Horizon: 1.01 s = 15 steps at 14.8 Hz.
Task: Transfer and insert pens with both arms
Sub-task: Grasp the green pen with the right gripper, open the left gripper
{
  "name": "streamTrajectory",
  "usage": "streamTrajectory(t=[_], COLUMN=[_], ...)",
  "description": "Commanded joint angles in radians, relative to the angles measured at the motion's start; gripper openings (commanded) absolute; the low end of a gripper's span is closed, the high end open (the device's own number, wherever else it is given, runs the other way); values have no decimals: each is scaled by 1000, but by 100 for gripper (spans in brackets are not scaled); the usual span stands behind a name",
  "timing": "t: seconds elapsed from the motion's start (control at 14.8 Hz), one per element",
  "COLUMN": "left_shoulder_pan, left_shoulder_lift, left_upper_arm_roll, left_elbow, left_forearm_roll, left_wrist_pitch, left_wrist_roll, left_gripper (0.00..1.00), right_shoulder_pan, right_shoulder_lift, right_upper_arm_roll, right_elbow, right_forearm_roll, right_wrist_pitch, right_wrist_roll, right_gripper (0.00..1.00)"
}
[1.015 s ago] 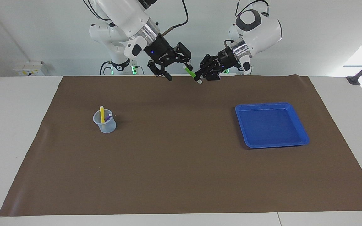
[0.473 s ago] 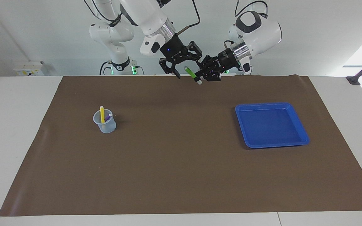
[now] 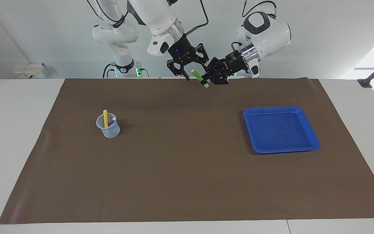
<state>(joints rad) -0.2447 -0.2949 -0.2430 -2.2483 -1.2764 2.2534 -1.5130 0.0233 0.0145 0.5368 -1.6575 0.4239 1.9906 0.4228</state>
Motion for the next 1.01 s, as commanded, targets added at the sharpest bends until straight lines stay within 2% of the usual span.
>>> streamTrajectory(t=[0.0, 0.07, 0.14, 0.61, 0.68, 0.95], left_shoulder_pan=[-19, -19, -19, -19, -19, -8], left_shoulder_lift=[-38, -38, -38, -36, -35, -33], left_upper_arm_roll=[10, 10, 10, 10, 10, 10], left_elbow=[-40, -40, -40, -40, -36, -33], left_forearm_roll=[-28, -28, -28, -31, -29, -28], left_wrist_pitch=[26, 26, 26, 41, 44, 43], left_wrist_roll=[16, 16, 16, 13, 10, -15], left_gripper=[0, 0, 0, 0, 99, 100], right_shoulder_pan=[-10, -10, -10, -8, -8, -11], right_shoulder_lift=[4, 4, 2, 2, 2, 8], right_upper_arm_roll=[9, 9, 9, 9, 9, 8], right_elbow=[10, 10, 10, 10, 12, 12], right_forearm_roll=[-24, -24, -25, -36, -37, -66], right_wrist_pitch=[5, 10, 10, 10, 10, 10], right_wrist_roll=[10, 11, 11, 11, 11, 1], right_gripper=[31, 8, 0, 0, 0, 0])
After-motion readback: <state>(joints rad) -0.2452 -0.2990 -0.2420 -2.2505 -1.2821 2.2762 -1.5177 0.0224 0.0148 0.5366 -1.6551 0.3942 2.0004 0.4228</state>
